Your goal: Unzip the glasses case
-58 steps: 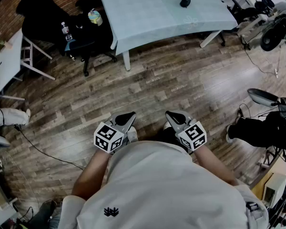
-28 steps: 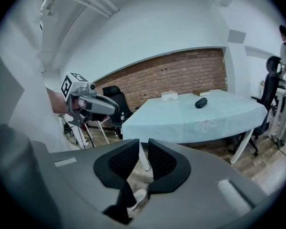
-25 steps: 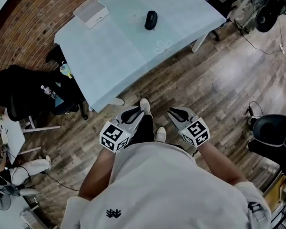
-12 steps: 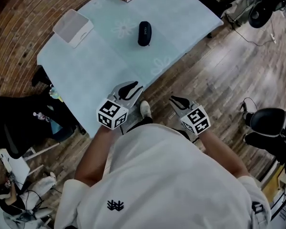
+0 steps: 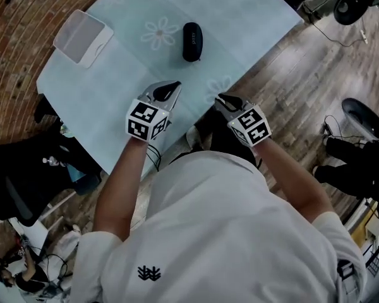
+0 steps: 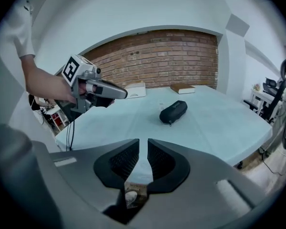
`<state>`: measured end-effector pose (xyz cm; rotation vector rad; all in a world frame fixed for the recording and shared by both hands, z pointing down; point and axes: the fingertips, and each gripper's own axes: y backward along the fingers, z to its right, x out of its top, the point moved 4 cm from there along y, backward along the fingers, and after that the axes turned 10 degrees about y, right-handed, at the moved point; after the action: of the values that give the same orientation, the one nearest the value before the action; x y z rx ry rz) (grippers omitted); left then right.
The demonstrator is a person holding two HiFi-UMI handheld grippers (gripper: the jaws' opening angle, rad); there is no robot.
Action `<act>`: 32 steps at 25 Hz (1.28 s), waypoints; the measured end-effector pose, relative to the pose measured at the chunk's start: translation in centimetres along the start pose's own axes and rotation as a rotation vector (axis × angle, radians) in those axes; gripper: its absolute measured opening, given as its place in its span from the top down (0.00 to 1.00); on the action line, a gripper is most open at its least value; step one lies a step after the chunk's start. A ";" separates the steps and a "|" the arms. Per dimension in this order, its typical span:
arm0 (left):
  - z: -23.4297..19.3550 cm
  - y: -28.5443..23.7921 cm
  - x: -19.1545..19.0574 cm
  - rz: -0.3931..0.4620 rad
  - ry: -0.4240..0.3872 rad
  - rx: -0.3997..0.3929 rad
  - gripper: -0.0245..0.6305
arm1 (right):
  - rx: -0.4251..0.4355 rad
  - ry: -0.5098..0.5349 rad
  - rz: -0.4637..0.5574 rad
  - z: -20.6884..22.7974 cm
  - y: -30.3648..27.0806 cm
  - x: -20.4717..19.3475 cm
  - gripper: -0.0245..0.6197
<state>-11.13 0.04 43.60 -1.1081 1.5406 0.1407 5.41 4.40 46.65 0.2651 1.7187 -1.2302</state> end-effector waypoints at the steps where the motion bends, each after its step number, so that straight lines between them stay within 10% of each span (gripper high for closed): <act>1: -0.7 -0.7 0.4 -0.001 0.011 0.001 0.88 | -0.003 -0.003 -0.002 1.0 -1.0 0.3 0.90; 32: -9.0 -17.3 4.1 -0.167 -0.065 0.068 0.88 | 0.188 0.100 -0.205 9.7 -16.6 -0.3 0.87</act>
<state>-5.00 -17.24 51.26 -1.1619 1.3789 0.0108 0.46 -11.21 56.80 0.2712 1.7496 -1.5556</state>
